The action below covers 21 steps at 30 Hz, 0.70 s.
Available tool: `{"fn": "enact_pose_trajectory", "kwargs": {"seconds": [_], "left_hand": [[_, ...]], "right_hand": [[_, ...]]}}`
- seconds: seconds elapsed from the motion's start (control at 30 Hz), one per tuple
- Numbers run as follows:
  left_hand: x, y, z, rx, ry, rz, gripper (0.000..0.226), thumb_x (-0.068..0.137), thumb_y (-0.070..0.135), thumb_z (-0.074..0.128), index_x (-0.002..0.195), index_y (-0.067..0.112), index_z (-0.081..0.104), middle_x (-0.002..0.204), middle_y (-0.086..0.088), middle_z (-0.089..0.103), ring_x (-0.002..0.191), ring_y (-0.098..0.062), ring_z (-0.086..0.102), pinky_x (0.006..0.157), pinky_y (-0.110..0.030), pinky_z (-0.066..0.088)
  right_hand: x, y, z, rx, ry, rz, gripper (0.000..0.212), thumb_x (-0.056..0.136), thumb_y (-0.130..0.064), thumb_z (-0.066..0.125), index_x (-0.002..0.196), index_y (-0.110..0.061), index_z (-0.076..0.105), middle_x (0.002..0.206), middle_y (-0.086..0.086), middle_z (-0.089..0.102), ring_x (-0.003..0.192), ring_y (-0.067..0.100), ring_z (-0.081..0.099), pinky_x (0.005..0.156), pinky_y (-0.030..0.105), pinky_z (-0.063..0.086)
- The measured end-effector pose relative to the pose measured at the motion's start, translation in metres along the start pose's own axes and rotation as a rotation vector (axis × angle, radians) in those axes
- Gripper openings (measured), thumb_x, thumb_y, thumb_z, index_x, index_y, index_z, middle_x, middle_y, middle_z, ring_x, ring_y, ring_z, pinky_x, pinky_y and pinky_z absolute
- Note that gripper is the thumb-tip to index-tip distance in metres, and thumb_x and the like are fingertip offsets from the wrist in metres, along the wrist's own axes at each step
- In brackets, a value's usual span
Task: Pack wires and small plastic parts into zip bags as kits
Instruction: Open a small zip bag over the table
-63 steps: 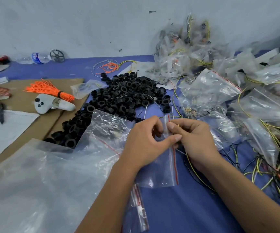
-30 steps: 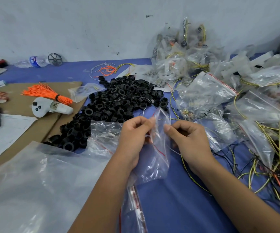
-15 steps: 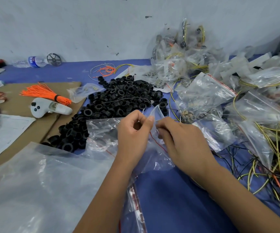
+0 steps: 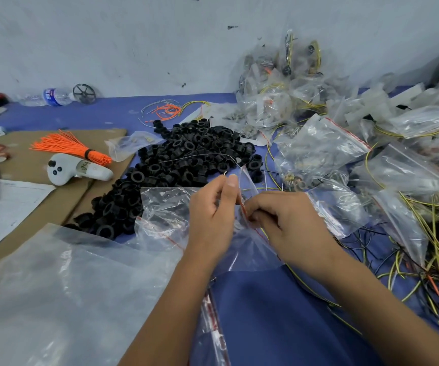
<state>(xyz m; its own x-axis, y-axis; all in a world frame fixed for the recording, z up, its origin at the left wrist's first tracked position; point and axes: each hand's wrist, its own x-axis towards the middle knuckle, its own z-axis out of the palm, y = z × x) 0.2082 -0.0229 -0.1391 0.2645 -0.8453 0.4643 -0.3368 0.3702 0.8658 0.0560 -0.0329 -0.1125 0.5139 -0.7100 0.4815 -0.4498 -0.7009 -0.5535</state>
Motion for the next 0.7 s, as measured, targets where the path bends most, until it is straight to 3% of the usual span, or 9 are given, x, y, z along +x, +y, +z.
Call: {"fn": "enact_pose_trajectory", "kwargs": {"seconds": [0.13,0.2,0.27,0.33,0.4,0.47,0.57,0.63,0.7], "left_hand": [[0.000,-0.003,0.001,0.011,-0.002,-0.017,0.051,0.101,0.052,0.039,0.070,0.016,0.058,0.068,-0.010,0.059,0.066,-0.028,0.054,0.064,-0.045,0.047],[-0.001,-0.004,0.001,0.018,-0.010,-0.041,0.051,0.100,0.055,0.040,0.070,0.019,0.059,0.070,-0.009,0.061,0.068,-0.027,0.056,0.062,-0.045,0.046],[-0.001,-0.006,0.000,0.015,-0.014,-0.066,0.050,0.099,0.057,0.040,0.069,0.021,0.059,0.070,-0.011,0.060,0.070,-0.032,0.056,0.061,-0.047,0.045],[0.000,-0.006,-0.002,0.014,-0.016,-0.087,0.052,0.098,0.060,0.040,0.069,0.021,0.059,0.072,-0.014,0.061,0.070,-0.034,0.055,0.061,-0.048,0.046],[0.000,-0.007,-0.001,0.009,-0.013,-0.111,0.054,0.096,0.062,0.040,0.069,0.020,0.059,0.073,-0.017,0.061,0.070,-0.034,0.056,0.062,-0.049,0.047],[0.001,-0.008,-0.001,0.007,-0.012,-0.130,0.055,0.095,0.063,0.040,0.068,0.019,0.059,0.074,-0.021,0.061,0.069,-0.035,0.055,0.062,-0.050,0.047],[0.001,-0.009,-0.001,0.002,-0.009,-0.148,0.056,0.095,0.063,0.041,0.068,0.018,0.060,0.075,-0.021,0.062,0.070,-0.036,0.055,0.063,-0.052,0.049],[0.002,-0.010,-0.001,-0.005,-0.004,-0.159,0.056,0.094,0.063,0.041,0.068,0.017,0.060,0.074,-0.017,0.063,0.070,-0.035,0.056,0.064,-0.052,0.049],[0.002,-0.010,-0.001,-0.006,-0.003,-0.161,0.056,0.095,0.063,0.041,0.069,0.017,0.061,0.073,-0.012,0.064,0.069,-0.032,0.057,0.064,-0.051,0.049]], "right_hand": [[0.000,0.011,-0.006,-0.022,-0.115,0.144,0.032,0.085,0.004,0.064,0.090,-0.025,0.077,0.070,-0.014,0.069,0.063,0.001,0.063,0.062,0.009,0.041],[-0.001,0.018,-0.009,-0.061,-0.162,0.186,0.037,0.090,-0.008,0.066,0.110,-0.038,0.075,0.071,-0.016,0.070,0.060,-0.002,0.060,0.061,0.011,0.040],[-0.002,0.024,-0.011,-0.037,-0.170,0.213,0.047,0.091,-0.014,0.066,0.124,-0.048,0.066,0.054,-0.013,0.060,0.048,0.005,0.049,0.054,0.012,0.038],[-0.003,0.027,-0.012,-0.021,-0.184,0.262,0.033,0.093,-0.031,0.069,0.118,-0.051,0.062,0.045,-0.006,0.050,0.042,0.012,0.040,0.049,0.017,0.039],[-0.004,0.027,-0.012,-0.015,-0.233,0.314,0.010,0.093,-0.047,0.066,0.095,-0.056,0.062,0.045,-0.008,0.053,0.042,0.013,0.045,0.047,0.016,0.038],[-0.004,0.028,-0.012,-0.077,-0.249,0.323,0.008,0.093,-0.039,0.067,0.086,-0.040,0.070,0.044,-0.011,0.053,0.044,0.013,0.047,0.047,0.016,0.035],[-0.001,0.027,-0.008,-0.145,-0.054,0.323,0.033,0.097,-0.023,0.061,0.065,-0.015,0.062,0.043,-0.003,0.051,0.043,0.010,0.044,0.048,0.020,0.033],[0.002,0.019,-0.007,0.109,0.045,0.429,0.056,0.103,-0.041,0.049,0.061,-0.006,0.058,0.049,0.003,0.059,0.043,0.007,0.048,0.050,0.026,0.039],[0.002,0.010,-0.007,0.273,-0.032,0.528,0.069,0.099,-0.061,0.046,0.070,-0.002,0.068,0.058,0.003,0.069,0.049,0.010,0.061,0.055,0.025,0.046]]}}
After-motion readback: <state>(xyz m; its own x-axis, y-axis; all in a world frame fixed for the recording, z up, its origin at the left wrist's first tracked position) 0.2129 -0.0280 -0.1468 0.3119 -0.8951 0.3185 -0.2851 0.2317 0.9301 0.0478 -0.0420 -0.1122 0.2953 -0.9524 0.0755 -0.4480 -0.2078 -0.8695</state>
